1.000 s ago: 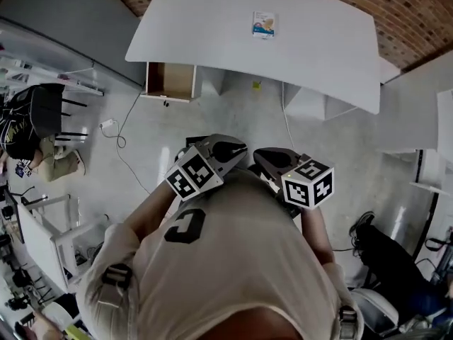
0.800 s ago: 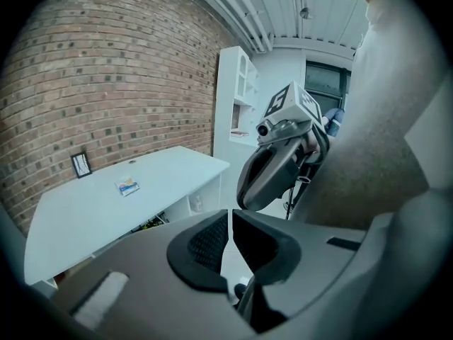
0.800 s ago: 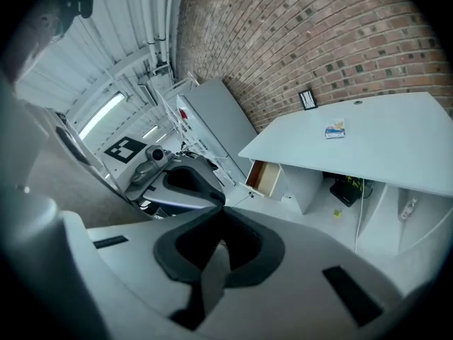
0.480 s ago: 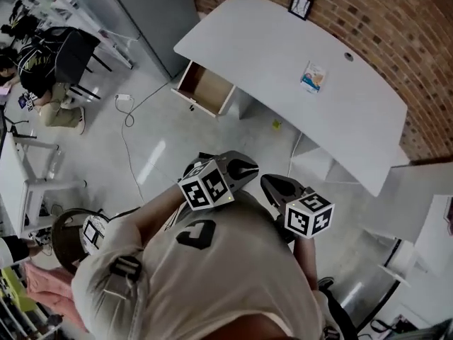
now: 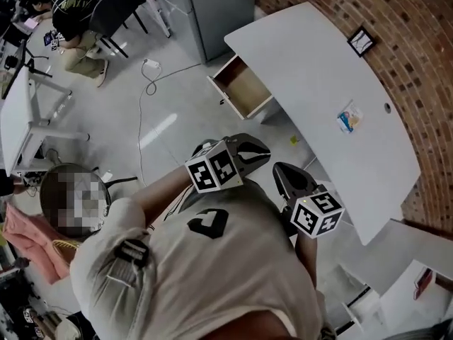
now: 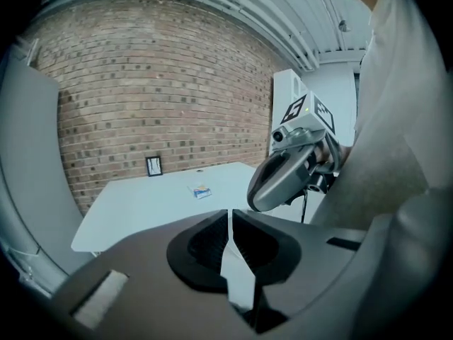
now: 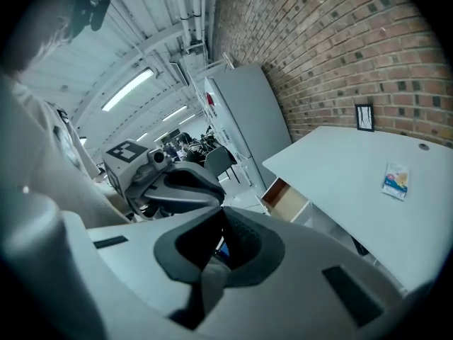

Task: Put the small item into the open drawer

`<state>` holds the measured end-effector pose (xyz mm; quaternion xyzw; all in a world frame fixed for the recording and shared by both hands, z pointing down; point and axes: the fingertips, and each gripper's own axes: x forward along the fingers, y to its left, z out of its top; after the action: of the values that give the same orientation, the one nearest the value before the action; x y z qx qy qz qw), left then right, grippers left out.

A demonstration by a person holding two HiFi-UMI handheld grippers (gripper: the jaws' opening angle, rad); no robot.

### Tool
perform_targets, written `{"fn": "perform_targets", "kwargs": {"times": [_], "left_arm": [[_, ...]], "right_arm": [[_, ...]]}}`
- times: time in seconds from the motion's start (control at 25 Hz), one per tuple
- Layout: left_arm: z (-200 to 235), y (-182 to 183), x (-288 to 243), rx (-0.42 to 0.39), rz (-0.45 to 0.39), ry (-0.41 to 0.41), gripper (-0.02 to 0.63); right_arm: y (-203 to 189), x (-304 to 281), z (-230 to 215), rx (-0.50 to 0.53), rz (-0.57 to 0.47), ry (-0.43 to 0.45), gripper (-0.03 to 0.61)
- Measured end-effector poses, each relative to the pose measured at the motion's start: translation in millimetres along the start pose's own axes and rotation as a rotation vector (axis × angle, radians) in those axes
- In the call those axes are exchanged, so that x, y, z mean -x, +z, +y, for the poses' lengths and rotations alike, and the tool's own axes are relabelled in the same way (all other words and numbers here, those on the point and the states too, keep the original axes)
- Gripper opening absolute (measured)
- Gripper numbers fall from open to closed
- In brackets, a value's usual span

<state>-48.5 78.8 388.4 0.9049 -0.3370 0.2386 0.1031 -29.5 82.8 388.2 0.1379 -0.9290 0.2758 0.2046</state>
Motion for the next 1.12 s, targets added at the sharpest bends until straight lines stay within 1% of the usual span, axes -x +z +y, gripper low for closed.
{"fn": "perform_targets", "kwargs": {"times": [0.2,0.28,0.4,0.56,0.64,0.72,0.92,1.0,1.12], "left_arm": [[37,4,2,-0.019,-0.002,0.011,0.02],[56,5,11,-0.011,-0.014,0.037,0.02],[87,-3,31,0.043,-0.033,0.12,0.02],[123,-21,64,0.144,-0.04,0.271,0.02],[133,-29,77,0.194,-0.034,0.336,0.02],[137,-30,80,0.221,-0.026,0.389,0.02],[136,-21,58,0.255,0.021,0.488,0.02],[130,-7,40,0.273,0.02,0.51,0.02],[127,10,7,0.271,0.028,0.531,0.02]], "right_arm": [[23,-24,-19,-0.085,-0.014,0.015,0.002],[39,-41,-20,-0.072,-0.013,0.041,0.002],[62,-77,-12,-0.003,0.021,0.126,0.002],[82,-122,7,0.079,0.082,0.267,0.002],[85,-135,12,0.095,0.113,0.326,0.002],[86,-142,12,0.09,0.139,0.386,0.002],[94,-133,-4,0.101,0.194,0.499,0.002],[93,-118,-20,0.091,0.217,0.534,0.002],[89,-98,-48,0.074,0.253,0.572,0.002]]}}
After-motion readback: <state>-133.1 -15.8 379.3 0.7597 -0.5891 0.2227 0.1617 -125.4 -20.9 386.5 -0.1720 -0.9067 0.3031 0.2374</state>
